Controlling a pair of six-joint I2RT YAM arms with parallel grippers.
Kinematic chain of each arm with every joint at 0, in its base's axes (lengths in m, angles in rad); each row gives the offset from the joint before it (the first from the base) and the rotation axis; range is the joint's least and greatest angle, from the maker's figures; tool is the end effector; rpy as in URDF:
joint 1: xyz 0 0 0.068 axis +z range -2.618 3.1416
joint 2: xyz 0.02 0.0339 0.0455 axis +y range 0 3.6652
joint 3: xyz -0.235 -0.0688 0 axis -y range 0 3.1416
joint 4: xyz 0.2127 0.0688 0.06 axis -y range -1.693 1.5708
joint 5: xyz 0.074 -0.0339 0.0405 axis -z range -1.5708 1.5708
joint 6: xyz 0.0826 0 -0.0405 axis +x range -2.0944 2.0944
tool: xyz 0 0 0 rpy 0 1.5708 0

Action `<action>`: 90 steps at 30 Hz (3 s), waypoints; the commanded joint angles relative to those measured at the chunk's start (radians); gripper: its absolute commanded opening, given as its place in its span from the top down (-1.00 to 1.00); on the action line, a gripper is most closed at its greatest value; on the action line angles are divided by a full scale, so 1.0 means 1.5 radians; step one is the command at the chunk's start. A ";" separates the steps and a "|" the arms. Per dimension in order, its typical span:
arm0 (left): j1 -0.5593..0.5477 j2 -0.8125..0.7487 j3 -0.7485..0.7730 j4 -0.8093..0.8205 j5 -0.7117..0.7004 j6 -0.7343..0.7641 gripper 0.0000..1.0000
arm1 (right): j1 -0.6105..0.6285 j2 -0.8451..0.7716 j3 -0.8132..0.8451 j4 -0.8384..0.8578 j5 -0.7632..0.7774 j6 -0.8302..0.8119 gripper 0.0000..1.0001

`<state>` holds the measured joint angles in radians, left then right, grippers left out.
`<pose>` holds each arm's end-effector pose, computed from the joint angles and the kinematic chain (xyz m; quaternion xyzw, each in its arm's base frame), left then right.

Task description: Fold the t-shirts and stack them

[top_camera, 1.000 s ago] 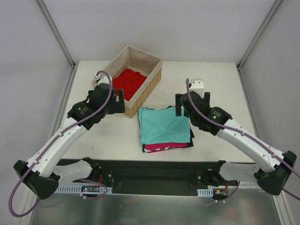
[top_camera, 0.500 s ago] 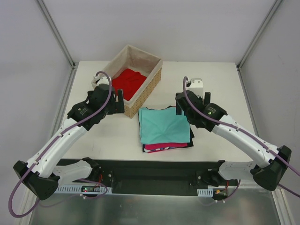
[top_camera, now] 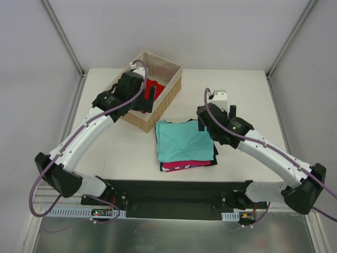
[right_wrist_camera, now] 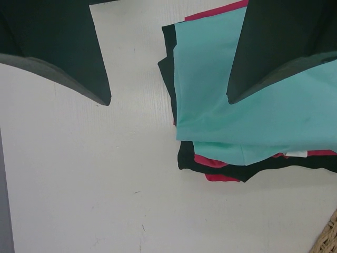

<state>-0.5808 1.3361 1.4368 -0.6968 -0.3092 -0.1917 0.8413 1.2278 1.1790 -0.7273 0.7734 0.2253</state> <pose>0.2623 -0.1421 0.3374 0.0980 0.8705 -0.0483 0.4799 0.2105 0.1489 0.2911 -0.1198 0.8581 -0.1173 0.4854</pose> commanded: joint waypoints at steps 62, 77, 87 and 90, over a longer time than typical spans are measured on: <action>0.220 0.179 -0.060 -0.069 0.008 -0.064 1.00 | -0.007 -0.132 -0.081 0.065 -0.108 0.018 -0.93; 0.252 0.066 -0.175 -0.049 -0.036 -0.037 1.00 | 0.021 -0.127 -0.058 0.053 -0.085 0.025 -0.93; 0.330 0.123 -0.158 -0.021 0.042 -0.017 1.00 | 0.030 -0.130 -0.036 0.032 -0.066 0.003 -0.93; 0.341 0.156 -0.134 -0.021 0.071 -0.004 1.00 | 0.029 -0.129 -0.037 0.037 -0.065 0.002 -0.93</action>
<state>-0.1024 1.4876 1.2137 -0.6685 -0.2195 -0.2558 0.8818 1.0454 1.0798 -0.6674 0.6453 0.2424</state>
